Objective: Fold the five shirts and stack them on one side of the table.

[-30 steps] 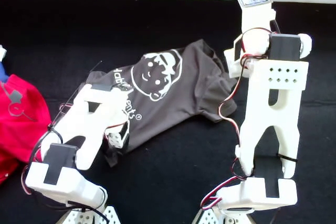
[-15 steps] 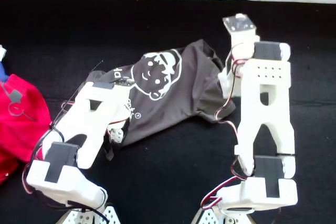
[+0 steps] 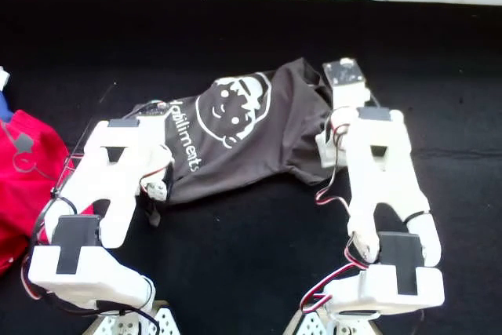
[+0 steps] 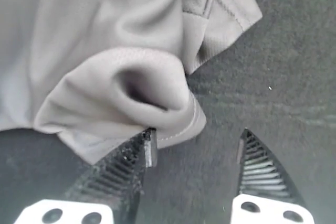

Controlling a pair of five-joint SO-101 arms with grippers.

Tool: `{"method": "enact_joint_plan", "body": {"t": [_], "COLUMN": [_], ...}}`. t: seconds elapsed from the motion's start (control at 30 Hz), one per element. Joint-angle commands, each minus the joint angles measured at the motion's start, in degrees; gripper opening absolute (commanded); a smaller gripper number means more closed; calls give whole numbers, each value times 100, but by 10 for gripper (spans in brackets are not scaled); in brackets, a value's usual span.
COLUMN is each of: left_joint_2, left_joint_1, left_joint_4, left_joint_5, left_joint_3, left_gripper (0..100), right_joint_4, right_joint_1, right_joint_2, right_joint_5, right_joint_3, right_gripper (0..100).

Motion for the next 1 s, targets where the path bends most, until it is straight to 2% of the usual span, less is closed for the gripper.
{"method": "enact_joint_plan", "body": {"t": [0.0,0.27,0.4,0.57,0.83,0.97], "left_joint_2": [22,22,31,31,31,31], "left_joint_1": [-189,-189,-189,-198,-198,-198], "left_joint_4": [-299,-299,-299,-299,-299,-299], "left_joint_5": [9,18,18,18,18,18], "left_joint_3": [-163,-163,-163,-163,-171,-171], "left_gripper": [9,9,9,9,9,9], "right_joint_4": [-629,-743,-664,-75,1499,1780], "right_joint_1": [48,48,75,75,75,48], "right_joint_2": [-207,585,646,224,-1666,-1947], "right_joint_5": [-9,-9,-26,-9,0,18], "right_joint_3": [321,365,251,207,268,725], "right_gripper": [241,220,6,7,6,6]}}
